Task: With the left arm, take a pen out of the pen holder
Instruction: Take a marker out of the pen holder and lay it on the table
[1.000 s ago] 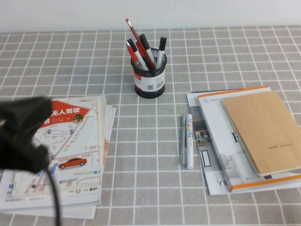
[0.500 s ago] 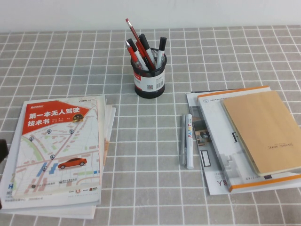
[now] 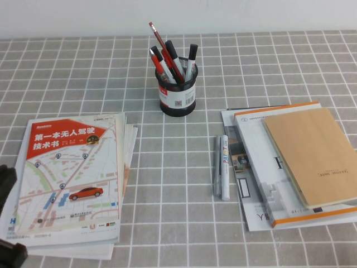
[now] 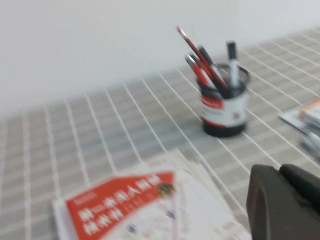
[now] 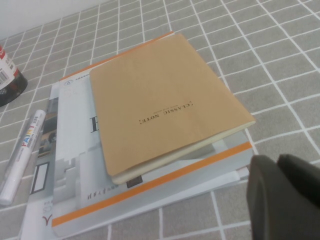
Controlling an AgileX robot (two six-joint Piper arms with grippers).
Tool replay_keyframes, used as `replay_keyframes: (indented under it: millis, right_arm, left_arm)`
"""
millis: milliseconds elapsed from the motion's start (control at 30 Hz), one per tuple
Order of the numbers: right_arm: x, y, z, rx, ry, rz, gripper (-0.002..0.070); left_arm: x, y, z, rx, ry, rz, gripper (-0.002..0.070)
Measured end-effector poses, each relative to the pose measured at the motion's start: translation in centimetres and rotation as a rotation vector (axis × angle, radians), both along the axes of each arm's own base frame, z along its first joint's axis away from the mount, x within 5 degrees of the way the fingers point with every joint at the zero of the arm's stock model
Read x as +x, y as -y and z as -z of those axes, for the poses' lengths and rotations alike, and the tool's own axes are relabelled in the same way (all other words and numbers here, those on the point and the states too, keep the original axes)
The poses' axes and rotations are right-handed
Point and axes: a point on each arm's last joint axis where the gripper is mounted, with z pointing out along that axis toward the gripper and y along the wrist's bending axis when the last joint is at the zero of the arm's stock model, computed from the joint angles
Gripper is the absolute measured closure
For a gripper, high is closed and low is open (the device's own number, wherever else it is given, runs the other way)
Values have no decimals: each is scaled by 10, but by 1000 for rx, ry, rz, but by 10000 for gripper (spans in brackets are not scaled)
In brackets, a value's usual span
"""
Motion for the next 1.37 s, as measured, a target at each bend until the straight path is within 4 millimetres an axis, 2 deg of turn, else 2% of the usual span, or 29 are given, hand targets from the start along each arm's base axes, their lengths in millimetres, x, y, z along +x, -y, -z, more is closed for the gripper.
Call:
replay_keyframes:
  millis: [200,433,600,767,867,1167,1367]
  right_arm:
    - [0,0,0,0,0,0,689]
    - [0,0,0,0,0,0,689]
    - [0,0,0,0,0,0,689]
    - [0,0,0,0,0,0,689]
    - [0,0,0,0,0,0,689]
    - [0,0,0,0,0,0,689]
    - [0,0,0,0,0,0,689]
  left_arm:
    - [-8,-14,39,-7,185,-115,675]
    - [-26,-31,73,-47,244,-317,675]
    - [-29,-37,98,-68,134,-433,675]
    - [-31,-36,113,-55,-30,-444,675]
    - [-32,-35,119,-24,-90,-431,675]
    - [-32,-34,120,-17,-96,-412,675]
    - [-32,-31,119,-92,-108,-387,675]
